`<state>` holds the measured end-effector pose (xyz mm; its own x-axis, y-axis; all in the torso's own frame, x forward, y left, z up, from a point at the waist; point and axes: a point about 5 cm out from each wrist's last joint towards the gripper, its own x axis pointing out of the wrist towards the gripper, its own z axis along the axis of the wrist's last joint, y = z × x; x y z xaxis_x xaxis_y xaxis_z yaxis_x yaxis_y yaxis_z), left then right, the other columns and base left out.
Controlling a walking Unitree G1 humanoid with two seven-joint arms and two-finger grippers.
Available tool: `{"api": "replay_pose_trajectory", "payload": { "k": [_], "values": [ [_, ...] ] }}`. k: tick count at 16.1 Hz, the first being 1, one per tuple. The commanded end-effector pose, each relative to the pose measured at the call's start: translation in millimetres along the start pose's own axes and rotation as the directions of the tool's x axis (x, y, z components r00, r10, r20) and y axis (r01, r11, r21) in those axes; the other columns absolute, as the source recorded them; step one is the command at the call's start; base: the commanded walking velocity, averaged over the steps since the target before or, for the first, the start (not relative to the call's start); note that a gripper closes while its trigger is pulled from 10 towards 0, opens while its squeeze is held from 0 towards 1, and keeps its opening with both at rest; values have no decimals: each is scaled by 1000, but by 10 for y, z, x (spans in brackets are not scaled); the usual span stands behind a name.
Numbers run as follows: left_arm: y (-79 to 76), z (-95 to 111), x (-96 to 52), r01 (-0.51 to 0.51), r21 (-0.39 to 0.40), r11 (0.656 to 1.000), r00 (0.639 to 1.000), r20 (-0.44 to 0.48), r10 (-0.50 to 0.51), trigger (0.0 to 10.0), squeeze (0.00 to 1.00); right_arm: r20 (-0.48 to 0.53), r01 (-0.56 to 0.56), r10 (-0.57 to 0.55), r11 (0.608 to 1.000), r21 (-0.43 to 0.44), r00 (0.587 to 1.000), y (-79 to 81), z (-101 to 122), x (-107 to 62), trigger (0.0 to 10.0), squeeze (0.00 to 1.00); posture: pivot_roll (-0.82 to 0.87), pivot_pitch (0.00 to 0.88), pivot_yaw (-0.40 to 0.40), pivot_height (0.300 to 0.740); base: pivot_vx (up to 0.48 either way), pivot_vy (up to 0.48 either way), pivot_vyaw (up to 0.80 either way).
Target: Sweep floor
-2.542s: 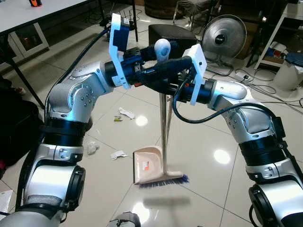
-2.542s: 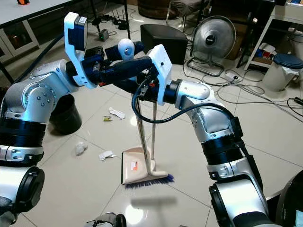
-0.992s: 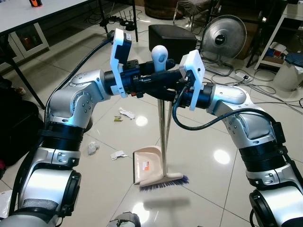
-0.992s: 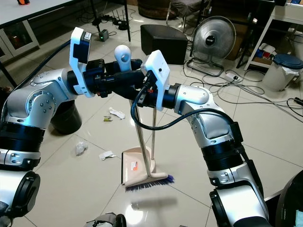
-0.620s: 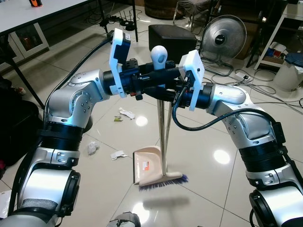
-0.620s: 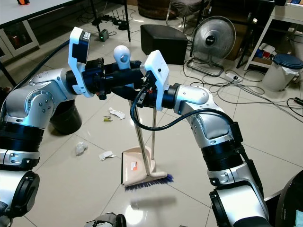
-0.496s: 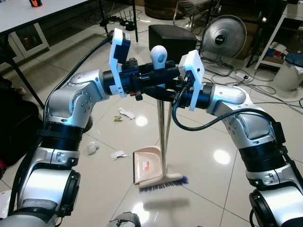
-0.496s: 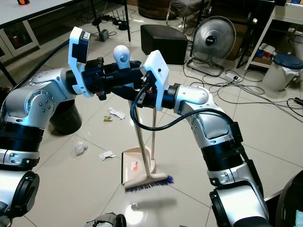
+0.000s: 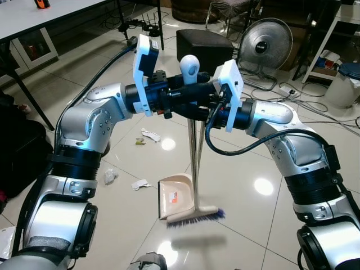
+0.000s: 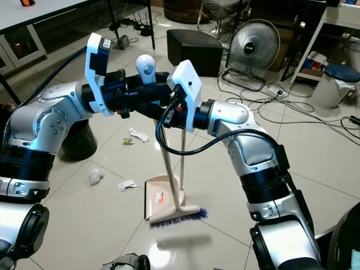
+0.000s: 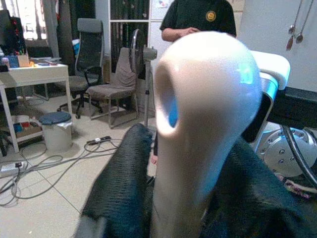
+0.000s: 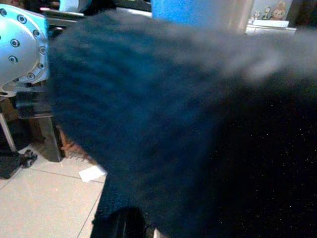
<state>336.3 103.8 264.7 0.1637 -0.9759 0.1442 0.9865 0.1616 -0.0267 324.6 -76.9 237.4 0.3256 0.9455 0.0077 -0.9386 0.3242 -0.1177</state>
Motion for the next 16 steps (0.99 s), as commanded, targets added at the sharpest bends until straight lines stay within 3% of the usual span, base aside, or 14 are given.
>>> {"api": "replay_pose_trajectory", "payload": {
  "k": [1, 2, 5, 7, 8, 16],
  "values": [
    [-38, -59, 58, 31, -1, 1000, 999, -41, -31, 10000, 224, 45, -19, 21, 999, -47, 999, 43, 144, 41, 0, 0, -104, 0, 85, 740, 0, 0, 0],
    [-31, -67, 56, 26, -2, 1000, 999, -42, -26, 10000, 0, 45, -18, 20, 999, -48, 999, 43, 143, 42, 0, 0, -105, 0, 87, 740, 0, 0, 0],
    [-34, -36, 74, 38, -11, 999, 999, -26, -38, 9569, 0, 42, -18, 20, 999, -49, 999, 44, 138, 35, 0, 0, -103, 0, 86, 740, 0, 0, 0],
    [-29, -34, 74, 38, -12, 999, 999, -26, -39, 2039, 0, 43, -20, 22, 999, -49, 999, 46, 138, 44, 0, 0, -101, 0, 87, 740, 0, 0, 0],
    [-27, -34, 73, 38, -13, 999, 999, -25, -39, 0, 0, 43, -21, 23, 999, -49, 999, 47, 138, 47, 0, 0, -101, 0, 87, 740, 0, 0, 0],
    [-21, -6, 61, 34, -15, 999, 999, -15, -34, 0, 0, 44, -25, 27, 998, -53, 999, 42, 140, 61, 0, 0, -94, 0, 85, 740, 0, 0, 0]
  ]
}}
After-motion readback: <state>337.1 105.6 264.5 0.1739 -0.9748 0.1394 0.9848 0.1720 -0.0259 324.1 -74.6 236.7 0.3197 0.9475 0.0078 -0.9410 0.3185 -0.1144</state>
